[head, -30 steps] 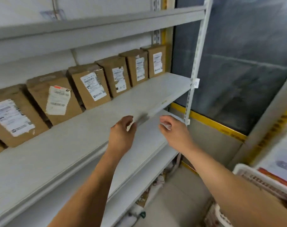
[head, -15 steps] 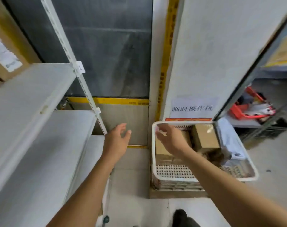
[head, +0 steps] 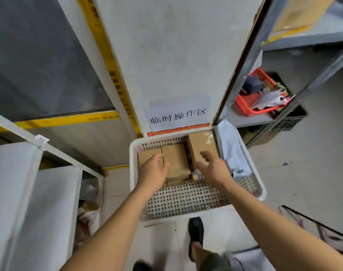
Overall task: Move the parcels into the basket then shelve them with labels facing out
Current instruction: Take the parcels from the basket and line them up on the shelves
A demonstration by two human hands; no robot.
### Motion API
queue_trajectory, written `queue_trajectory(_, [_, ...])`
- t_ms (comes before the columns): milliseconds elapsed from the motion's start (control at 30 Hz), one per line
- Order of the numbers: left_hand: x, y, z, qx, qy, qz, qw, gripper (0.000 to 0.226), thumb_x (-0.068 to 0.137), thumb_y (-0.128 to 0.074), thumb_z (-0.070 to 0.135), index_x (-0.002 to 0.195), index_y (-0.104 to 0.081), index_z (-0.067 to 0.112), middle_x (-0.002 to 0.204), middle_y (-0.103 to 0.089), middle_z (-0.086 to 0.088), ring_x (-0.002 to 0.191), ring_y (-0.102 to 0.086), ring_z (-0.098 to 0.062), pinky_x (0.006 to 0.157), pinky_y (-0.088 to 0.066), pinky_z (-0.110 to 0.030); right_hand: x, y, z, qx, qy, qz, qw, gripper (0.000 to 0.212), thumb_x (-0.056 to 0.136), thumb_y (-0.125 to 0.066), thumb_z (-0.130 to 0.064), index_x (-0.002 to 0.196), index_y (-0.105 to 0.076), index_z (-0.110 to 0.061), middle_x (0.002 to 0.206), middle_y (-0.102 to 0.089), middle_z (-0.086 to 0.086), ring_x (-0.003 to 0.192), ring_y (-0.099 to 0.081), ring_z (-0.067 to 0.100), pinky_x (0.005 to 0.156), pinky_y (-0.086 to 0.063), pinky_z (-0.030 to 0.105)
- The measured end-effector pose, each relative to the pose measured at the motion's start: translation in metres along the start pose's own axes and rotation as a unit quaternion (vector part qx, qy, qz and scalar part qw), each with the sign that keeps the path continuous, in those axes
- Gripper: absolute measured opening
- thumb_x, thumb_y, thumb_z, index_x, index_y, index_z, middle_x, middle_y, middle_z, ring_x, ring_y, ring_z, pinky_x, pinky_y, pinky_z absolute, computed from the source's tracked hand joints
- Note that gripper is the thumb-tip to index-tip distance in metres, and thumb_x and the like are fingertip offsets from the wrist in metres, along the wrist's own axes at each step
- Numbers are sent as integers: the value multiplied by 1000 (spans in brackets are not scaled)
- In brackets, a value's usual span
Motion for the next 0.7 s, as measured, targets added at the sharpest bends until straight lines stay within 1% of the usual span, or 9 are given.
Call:
queue_trajectory(67, [20, -32, 7, 2, 16, -16, 1000, 51, 105, -61, 41, 152, -50, 24, 149, -60, 0, 133, -58, -19, 112, -47, -36, 23, 6, 29, -1, -17, -7, 1000, 50, 105, -60, -32, 152, -49, -20, 138, -66, 9, 95, -63, 18, 82, -50, 32])
queue_trajectory(100, [30, -47, 10, 5, 24, -23, 999, 52, 105, -60, 41, 153, -49, 24, 150, -59, 0, 133, -58, -19, 111, -46, -34, 35, 9, 42, -3, -27, -10, 1000, 51, 104, -60, -33, 152, -49, -20, 139, -65, 11, 97, -64, 20, 84, -53, 35])
queue_trajectory(200, [57, -88, 17, 11, 46, -48, 998, 54, 106, -59, 40, 156, -46, 22, 152, -57, 0, 135, -56, -20, 111, -45, -34, 66, 9, 77, -16, -51, -26, 998, 55, 104, -60, -34, 155, -47, -17, 144, -62, 14, 117, -67, 29, 93, -56, 41])
queue_trajectory(267, [74, -113, 19, 15, 54, -66, 996, 56, 107, -58, 40, 157, -44, 21, 152, -57, -2, 135, -55, -21, 110, -45, -34, 84, 5, 91, -24, -56, -37, 997, 57, 104, -59, -34, 155, -45, -15, 145, -62, 13, 121, -65, 30, 97, -55, 42])
queue_trajectory(400, [111, -158, 18, 12, 69, -96, 993, 61, 108, -55, 42, 162, -36, 20, 158, -51, -3, 140, -53, -23, 113, -44, -35, 123, -4, 113, -44, -59, -38, 997, 58, 105, -60, -30, 156, -42, -10, 155, -52, 15, 140, -50, 33, 113, -43, 43])
queue_trajectory(500, [140, -186, 13, 2, 78, -105, 991, 66, 108, -54, 45, 166, -28, 23, 163, -44, -3, 144, -48, -25, 113, -40, -34, 150, -11, 128, -63, -66, -36, 995, 61, 103, -59, -30, 157, -40, -8, 156, -49, 15, 142, -47, 35, 116, -41, 47])
queue_trajectory(567, [155, -202, 3, -21, 104, -110, 988, 73, 107, -52, 51, 168, -19, 27, 168, -37, -1, 149, -43, -26, 116, -38, -37, 164, -17, 135, -81, -72, -32, 994, 60, 102, -59, -27, 155, -40, -7, 152, -49, 15, 138, -46, 38, 113, -39, 47])
queue_trajectory(633, [166, -218, -6, -38, 125, -113, 985, 81, 104, -52, 60, 168, -11, 32, 171, -31, 0, 152, -38, -28, 121, -38, -44, 173, -23, 137, -89, -82, -25, 992, 64, 100, -58, -26, 156, -36, -5, 154, -45, 16, 137, -41, 41, 114, -34, 48])
queue_trajectory(700, [174, -231, -16, -46, 140, -116, 982, 84, 103, -52, 62, 169, -8, 33, 171, -31, -1, 151, -40, -29, 119, -39, -46, 178, -32, 139, -99, -88, -17, 991, 72, 97, -58, -28, 158, -31, -4, 157, -39, 18, 140, -36, 43, 118, -28, 49])
Point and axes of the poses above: each hand's wrist, its own x-axis towards the middle knuckle, its own y-axis out of the back of the hand, z = x × y, the point moved 9 cm from there along x, towards the middle knuckle
